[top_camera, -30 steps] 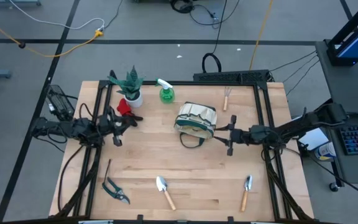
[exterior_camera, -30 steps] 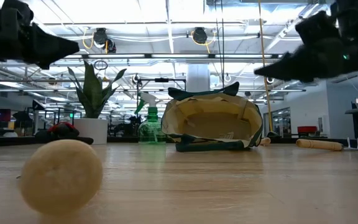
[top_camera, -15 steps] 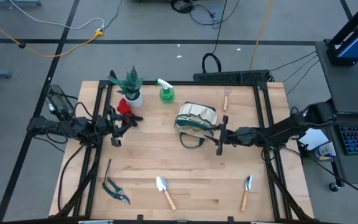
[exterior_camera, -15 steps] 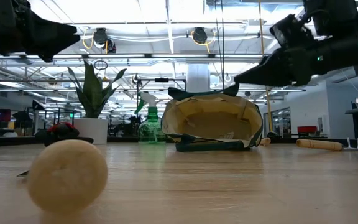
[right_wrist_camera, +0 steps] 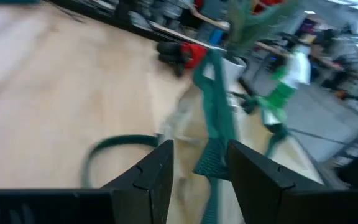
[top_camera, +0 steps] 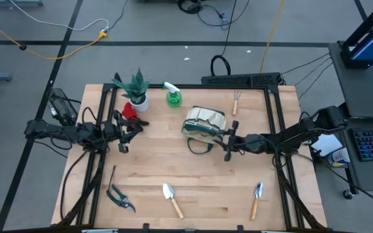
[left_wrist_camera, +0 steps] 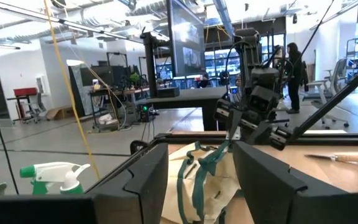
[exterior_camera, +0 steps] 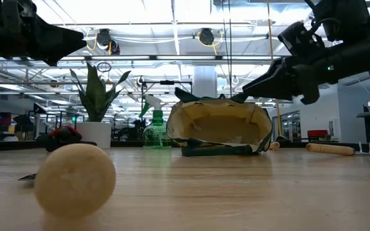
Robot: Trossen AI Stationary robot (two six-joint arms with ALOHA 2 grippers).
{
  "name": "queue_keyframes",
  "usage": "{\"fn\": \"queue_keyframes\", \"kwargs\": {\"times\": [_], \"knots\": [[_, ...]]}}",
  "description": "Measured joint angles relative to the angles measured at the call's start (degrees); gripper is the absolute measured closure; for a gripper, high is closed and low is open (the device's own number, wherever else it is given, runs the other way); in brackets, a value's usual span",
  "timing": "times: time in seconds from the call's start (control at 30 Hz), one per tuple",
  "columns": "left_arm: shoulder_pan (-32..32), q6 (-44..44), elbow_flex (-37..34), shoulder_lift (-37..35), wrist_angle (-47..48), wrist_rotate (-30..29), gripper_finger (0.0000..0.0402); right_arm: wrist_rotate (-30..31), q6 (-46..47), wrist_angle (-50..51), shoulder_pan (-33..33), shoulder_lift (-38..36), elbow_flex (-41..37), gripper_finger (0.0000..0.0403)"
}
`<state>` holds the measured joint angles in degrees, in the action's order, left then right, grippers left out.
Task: Pick & Place Garden tools in Gardening bag
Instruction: Prepare the gardening bag
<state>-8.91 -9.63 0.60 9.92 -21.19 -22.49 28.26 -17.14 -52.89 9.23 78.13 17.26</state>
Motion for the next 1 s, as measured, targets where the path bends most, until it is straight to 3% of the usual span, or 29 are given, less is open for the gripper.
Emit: {"fn": "queue_keyframes", "kwargs": {"times": [0.7,1.0], "knots": [[0.0,0.92,0.0,0.21,-0.04,-0.01,0.0213,1.52,0.83,0.01,0.27,-0.01,0.04,0.0256],[0.0,0.93,0.0,0.21,-0.02,0.01,0.0213,1.67,0.13,0.55,0.25,-0.03,0.06,0.0178]]}}
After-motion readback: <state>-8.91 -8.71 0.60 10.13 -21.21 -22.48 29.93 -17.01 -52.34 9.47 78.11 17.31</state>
